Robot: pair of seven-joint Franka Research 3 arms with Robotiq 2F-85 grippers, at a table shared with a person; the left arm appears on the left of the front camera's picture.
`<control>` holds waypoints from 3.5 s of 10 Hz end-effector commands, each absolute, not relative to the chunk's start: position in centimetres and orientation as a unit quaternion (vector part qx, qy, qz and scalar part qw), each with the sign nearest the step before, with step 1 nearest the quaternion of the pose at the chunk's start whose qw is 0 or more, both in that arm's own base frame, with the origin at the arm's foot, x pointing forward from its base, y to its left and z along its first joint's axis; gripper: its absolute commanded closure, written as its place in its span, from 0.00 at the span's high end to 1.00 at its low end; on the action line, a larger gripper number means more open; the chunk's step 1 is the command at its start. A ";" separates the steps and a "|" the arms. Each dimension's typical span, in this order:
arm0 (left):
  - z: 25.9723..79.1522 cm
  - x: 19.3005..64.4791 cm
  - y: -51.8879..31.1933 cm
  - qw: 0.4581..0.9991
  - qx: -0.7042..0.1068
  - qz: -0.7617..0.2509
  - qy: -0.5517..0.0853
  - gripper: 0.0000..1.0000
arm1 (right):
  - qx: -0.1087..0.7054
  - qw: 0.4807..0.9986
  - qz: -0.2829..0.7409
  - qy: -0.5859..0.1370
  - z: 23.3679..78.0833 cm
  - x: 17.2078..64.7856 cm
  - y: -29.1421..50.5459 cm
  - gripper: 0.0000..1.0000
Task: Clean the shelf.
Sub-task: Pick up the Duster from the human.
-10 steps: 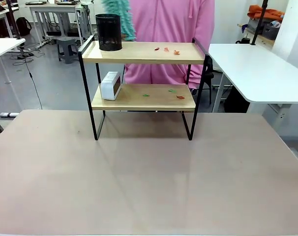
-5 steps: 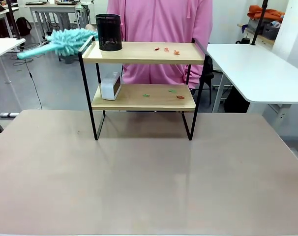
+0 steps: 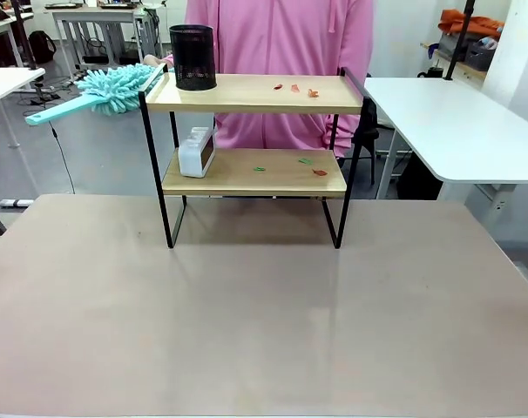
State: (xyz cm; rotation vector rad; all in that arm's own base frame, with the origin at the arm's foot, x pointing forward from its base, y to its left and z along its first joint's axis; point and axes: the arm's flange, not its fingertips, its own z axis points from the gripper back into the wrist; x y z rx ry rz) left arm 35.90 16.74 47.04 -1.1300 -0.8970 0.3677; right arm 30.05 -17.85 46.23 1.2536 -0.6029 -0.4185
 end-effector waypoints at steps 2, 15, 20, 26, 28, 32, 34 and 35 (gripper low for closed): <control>51.0 45.5 18.1 0.707 -0.595 0.219 -0.313 1.00 | 0.576 0.743 -0.180 -0.291 46.2 30.4 -17.9 1.00; 48.4 53.9 10.8 0.744 -0.656 0.068 -0.104 1.00 | 0.576 0.743 -0.180 -0.291 46.2 30.4 -17.9 1.00; 48.5 53.7 10.2 0.752 -0.648 0.053 -0.107 0.42 | 0.576 0.743 -0.180 -0.291 46.2 30.4 -17.9 1.00; 48.6 54.0 10.0 0.750 -0.644 0.064 -0.137 0.00 | 0.576 0.743 -0.180 -0.291 46.2 30.4 -17.9 1.00; 48.7 53.9 10.1 0.749 -0.645 0.065 -0.138 0.00 | 0.576 0.743 -0.180 -0.291 46.2 30.4 -17.9 1.00; 48.8 53.6 9.8 0.751 -0.644 0.056 -0.135 0.00 | 0.576 0.743 -0.180 -0.291 46.2 30.4 -17.9 1.00; 50.4 50.6 9.9 0.779 -0.609 0.035 -0.147 0.00 | 0.576 0.743 -0.180 -0.291 46.2 30.4 -17.9 1.00; 51.1 47.8 10.2 0.798 -0.583 0.019 -0.152 0.00 | 0.576 0.743 -0.180 -0.291 46.2 30.4 -17.9 1.00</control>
